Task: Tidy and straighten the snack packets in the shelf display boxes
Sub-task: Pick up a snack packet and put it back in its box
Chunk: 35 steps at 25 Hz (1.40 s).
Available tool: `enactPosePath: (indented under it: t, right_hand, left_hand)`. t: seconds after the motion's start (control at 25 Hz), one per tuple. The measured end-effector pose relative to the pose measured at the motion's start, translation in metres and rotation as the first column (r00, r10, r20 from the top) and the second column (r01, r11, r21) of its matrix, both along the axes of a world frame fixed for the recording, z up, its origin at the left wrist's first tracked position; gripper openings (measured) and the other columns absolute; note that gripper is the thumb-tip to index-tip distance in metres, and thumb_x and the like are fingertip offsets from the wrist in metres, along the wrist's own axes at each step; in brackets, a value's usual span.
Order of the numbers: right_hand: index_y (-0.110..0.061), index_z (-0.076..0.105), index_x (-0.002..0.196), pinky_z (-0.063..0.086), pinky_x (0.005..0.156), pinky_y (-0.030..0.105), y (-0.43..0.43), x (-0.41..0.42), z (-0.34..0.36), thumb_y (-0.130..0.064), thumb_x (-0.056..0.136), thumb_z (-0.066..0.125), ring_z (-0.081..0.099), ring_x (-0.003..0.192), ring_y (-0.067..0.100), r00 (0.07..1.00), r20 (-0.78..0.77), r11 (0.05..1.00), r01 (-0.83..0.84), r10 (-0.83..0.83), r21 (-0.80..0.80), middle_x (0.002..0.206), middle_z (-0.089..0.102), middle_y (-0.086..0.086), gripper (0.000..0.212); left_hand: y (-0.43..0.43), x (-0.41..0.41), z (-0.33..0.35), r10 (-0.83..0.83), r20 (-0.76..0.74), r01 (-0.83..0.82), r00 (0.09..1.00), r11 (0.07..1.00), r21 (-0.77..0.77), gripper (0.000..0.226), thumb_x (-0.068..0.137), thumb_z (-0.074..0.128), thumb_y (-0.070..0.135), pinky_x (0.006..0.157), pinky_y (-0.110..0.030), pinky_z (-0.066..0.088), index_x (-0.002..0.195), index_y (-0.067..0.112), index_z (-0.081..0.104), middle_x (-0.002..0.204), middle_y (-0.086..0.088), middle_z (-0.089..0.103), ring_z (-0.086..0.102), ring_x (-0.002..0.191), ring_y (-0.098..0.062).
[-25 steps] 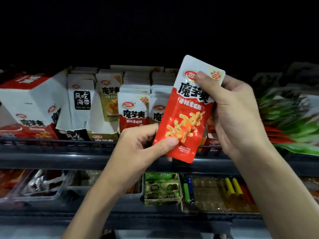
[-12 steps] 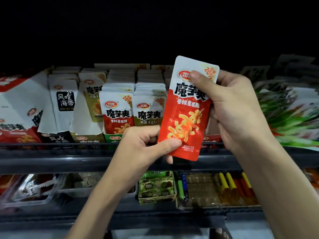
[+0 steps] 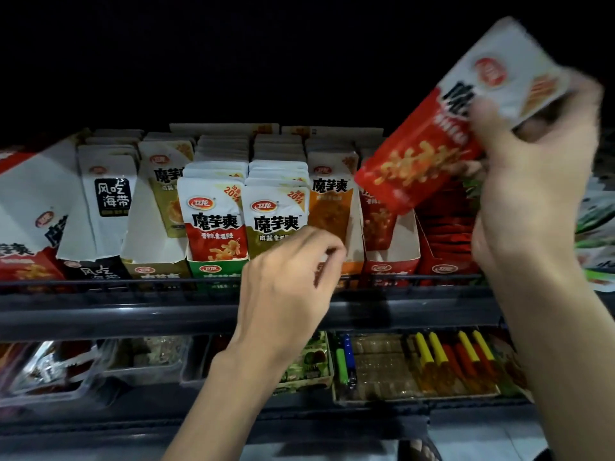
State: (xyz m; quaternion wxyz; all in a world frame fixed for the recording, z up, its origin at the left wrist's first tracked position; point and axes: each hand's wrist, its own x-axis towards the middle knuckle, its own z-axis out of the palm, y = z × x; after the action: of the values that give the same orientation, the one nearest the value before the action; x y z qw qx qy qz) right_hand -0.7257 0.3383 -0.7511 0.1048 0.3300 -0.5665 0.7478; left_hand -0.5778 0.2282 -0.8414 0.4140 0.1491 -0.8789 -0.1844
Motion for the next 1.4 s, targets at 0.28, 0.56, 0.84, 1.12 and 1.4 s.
enactPosePath:
  t: [0.28,0.56,0.84,1.12,1.4]
  right_hand:
    - [-0.002,0.038,0.136,0.049,0.093,0.052,-0.012,-0.029,-0.031,-0.006,0.099,0.056,0.056,0.121,0.026,0.858,-0.481,0.964,0.253,-0.182,0.087,0.137,0.05,0.01,0.041]
    - [-0.018,0.047,0.132,0.033,0.084,-0.001,-0.029,-0.025,-0.062,0.0,0.094,0.058,0.042,0.101,-0.004,0.897,-0.42,0.83,0.337,-0.139,0.445,0.124,0.052,0.002,0.044]
    - [-0.018,0.04,0.136,0.05,0.072,0.025,-0.046,-0.033,-0.081,0.019,0.08,0.058,0.045,0.087,0.011,0.871,-0.47,0.669,0.433,-0.14,0.604,0.128,0.041,0.01,0.07]
    - [-0.012,0.044,0.13,0.052,0.072,0.028,-0.053,-0.039,-0.085,0.022,0.073,0.061,0.044,0.095,0.013,0.813,-0.545,0.703,0.508,-0.202,0.497,0.125,0.038,0.013,0.068]
    - [-0.016,0.041,0.133,0.046,0.088,0.023,-0.058,-0.048,-0.094,0.021,0.065,0.069,0.044,0.118,0.024,0.82,-0.539,0.663,0.512,-0.189,0.546,0.131,0.037,0.014,0.082]
  left_hand:
    - [0.014,-0.029,-0.014,0.031,0.228,0.014,0.973,0.981,-0.193,0.032,0.09,0.063,0.03,0.083,-0.038,0.049,0.12,0.021,0.064,0.112,0.003,0.063,0.056,0.102,-0.02]
    - [0.012,-0.034,-0.022,0.072,0.304,-0.009,0.95,0.979,-0.203,0.032,0.087,0.067,0.029,0.081,-0.035,0.045,0.118,0.02,0.068,0.109,0.006,0.065,0.051,0.101,-0.018]
    - [0.006,-0.03,-0.019,-0.044,0.344,0.068,0.938,0.996,-0.056,0.039,0.093,0.06,0.034,0.09,-0.03,0.035,0.13,0.025,0.06,0.119,0.011,0.06,0.038,0.108,-0.011]
    - [0.005,-0.028,-0.017,-0.071,0.37,0.085,0.926,0.996,-0.021,0.041,0.095,0.055,0.037,0.093,-0.028,0.031,0.136,0.029,0.055,0.126,0.013,0.057,0.036,0.113,-0.01]
    - [0.006,-0.027,-0.015,-0.066,0.392,0.083,0.918,0.996,-0.029,0.042,0.097,0.053,0.038,0.093,-0.027,0.029,0.137,0.03,0.052,0.131,0.014,0.056,0.036,0.115,-0.009]
